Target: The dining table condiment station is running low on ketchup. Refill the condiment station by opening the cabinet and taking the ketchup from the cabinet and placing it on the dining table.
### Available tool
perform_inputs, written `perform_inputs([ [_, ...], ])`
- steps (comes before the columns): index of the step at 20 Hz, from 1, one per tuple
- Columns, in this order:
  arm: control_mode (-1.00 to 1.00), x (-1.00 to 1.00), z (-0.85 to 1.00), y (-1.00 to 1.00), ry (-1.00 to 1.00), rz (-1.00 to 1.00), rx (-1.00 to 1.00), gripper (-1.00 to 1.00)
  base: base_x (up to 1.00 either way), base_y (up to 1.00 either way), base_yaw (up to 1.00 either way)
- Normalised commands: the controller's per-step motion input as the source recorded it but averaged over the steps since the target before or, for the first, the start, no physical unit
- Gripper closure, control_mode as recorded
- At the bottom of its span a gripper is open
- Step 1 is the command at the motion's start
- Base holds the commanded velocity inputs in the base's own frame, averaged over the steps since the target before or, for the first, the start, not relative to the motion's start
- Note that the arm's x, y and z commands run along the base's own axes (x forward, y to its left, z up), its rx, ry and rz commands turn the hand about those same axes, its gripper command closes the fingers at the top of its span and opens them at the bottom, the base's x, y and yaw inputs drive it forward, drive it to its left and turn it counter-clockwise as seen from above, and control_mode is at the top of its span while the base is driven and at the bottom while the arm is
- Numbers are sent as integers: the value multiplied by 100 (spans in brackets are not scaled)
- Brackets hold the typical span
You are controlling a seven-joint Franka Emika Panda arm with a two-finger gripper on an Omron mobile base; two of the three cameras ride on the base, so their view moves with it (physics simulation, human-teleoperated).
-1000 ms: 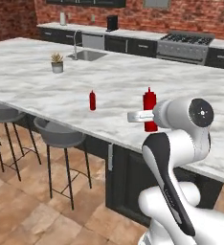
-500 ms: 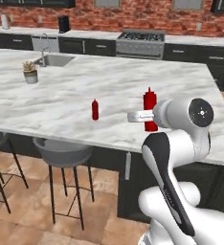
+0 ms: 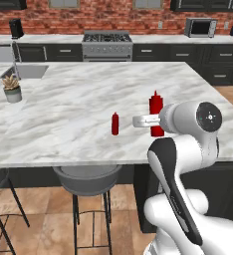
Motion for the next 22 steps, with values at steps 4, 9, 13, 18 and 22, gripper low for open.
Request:
perform_inputs([
  [4,100,0,0,0,0,0,0,100,33,74,-45],
  [9,100,0,0,0,0,0,0,100,47,43,-39],
  [13,100,0,0,0,0,0,0,100,59,30,-30],
  [18,100,0,0,0,0,0,0,100,33,35,-20],
  [22,-100,14,0,8,-1,-4,0,100,0,0,0],
])
